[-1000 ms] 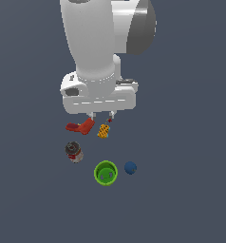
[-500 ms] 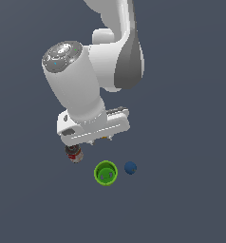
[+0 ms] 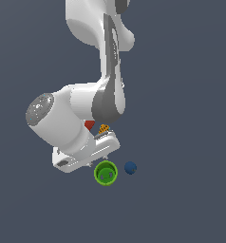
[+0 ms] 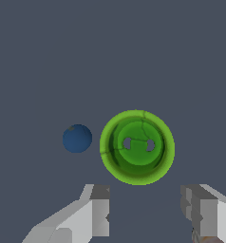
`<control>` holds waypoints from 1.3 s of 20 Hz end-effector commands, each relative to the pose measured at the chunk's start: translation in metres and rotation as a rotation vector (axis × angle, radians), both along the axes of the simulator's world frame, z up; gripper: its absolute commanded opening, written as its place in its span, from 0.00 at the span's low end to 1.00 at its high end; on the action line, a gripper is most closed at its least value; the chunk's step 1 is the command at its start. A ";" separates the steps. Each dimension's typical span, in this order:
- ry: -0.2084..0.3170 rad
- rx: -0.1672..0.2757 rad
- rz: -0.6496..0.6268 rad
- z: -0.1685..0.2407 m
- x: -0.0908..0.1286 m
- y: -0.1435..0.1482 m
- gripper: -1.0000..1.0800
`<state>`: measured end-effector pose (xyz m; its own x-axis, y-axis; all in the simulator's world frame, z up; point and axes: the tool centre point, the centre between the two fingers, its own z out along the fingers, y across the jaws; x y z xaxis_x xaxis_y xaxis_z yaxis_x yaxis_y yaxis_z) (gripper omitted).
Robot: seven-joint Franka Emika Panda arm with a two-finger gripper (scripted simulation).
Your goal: Pick up a designated object from a clutter of objects.
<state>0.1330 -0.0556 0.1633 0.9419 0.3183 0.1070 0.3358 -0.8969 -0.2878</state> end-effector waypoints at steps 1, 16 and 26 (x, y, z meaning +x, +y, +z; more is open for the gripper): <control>-0.021 0.045 0.018 -0.017 0.009 -0.005 0.62; -0.103 0.185 0.047 -0.065 0.034 -0.026 0.62; -0.104 0.185 0.047 -0.085 0.035 -0.015 0.62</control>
<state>0.1680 -0.0747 0.0849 0.9077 0.3266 0.2635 0.4116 -0.8154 -0.4071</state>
